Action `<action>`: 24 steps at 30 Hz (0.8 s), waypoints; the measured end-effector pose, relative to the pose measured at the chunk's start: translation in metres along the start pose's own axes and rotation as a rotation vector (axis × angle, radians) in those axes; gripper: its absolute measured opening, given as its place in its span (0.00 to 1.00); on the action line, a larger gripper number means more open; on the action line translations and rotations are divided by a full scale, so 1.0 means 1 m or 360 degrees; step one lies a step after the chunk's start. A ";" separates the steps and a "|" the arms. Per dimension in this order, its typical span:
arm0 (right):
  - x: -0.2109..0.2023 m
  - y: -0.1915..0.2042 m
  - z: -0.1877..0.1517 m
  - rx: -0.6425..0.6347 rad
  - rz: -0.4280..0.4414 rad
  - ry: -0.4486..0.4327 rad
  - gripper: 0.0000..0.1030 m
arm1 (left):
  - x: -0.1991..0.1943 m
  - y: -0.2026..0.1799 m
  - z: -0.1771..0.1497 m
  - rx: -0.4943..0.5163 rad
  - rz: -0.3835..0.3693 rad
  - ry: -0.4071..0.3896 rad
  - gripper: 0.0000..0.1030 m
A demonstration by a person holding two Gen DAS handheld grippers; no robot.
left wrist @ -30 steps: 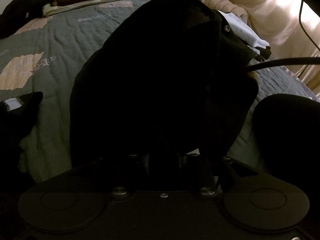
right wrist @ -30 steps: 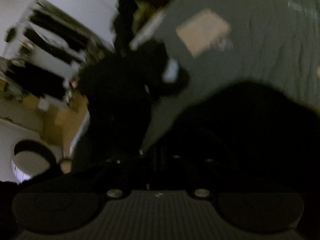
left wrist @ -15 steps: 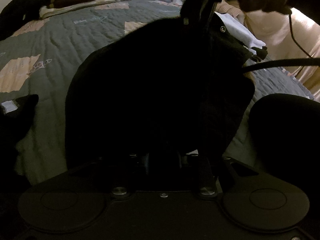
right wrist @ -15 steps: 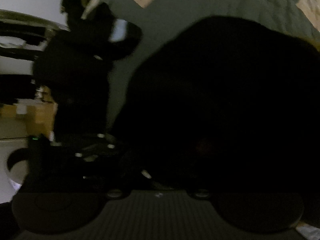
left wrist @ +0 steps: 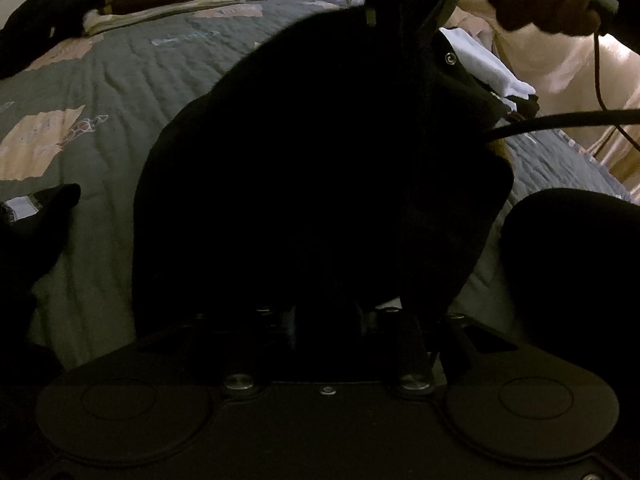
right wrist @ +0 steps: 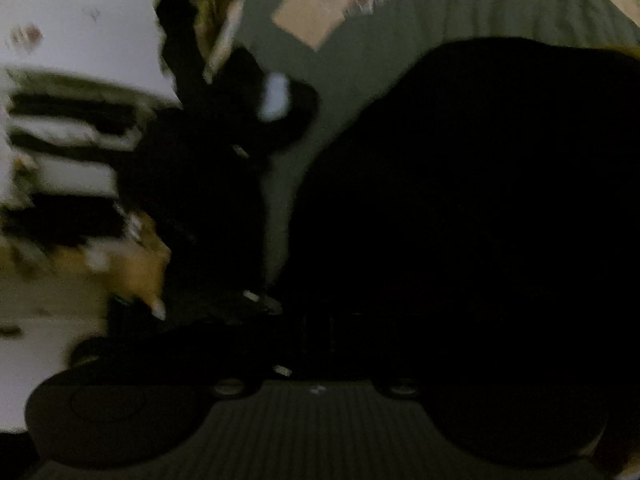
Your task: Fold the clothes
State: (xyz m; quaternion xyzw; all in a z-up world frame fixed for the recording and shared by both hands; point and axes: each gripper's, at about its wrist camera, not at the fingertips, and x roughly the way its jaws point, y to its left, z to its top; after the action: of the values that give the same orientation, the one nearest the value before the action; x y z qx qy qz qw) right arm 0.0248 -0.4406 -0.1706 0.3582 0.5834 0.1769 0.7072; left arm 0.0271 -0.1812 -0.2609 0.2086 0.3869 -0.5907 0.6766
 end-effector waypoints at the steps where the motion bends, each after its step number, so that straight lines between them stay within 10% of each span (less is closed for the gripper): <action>1: -0.007 0.002 0.000 0.0007 0.0043 -0.0045 0.08 | -0.001 0.001 0.000 -0.0008 0.0000 -0.0007 0.31; 11: -0.042 0.053 -0.010 -0.0332 0.0375 -0.0452 0.08 | -0.057 0.026 0.017 -0.0269 0.0036 -0.0209 0.64; 20: -0.005 0.084 -0.019 -0.0686 0.0300 -0.0324 0.08 | -0.147 0.087 0.048 -0.0724 0.0054 -0.0503 0.77; 24: 0.009 0.093 -0.028 -0.0791 0.0276 -0.0262 0.08 | -0.147 0.093 0.087 -0.0669 0.0067 -0.0456 0.75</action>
State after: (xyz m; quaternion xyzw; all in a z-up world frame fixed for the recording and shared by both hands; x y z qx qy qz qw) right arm 0.0163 -0.3629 -0.1125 0.2355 0.4297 0.3446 0.8007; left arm 0.1400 -0.1321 -0.1103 -0.0145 0.3971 -0.5066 0.7652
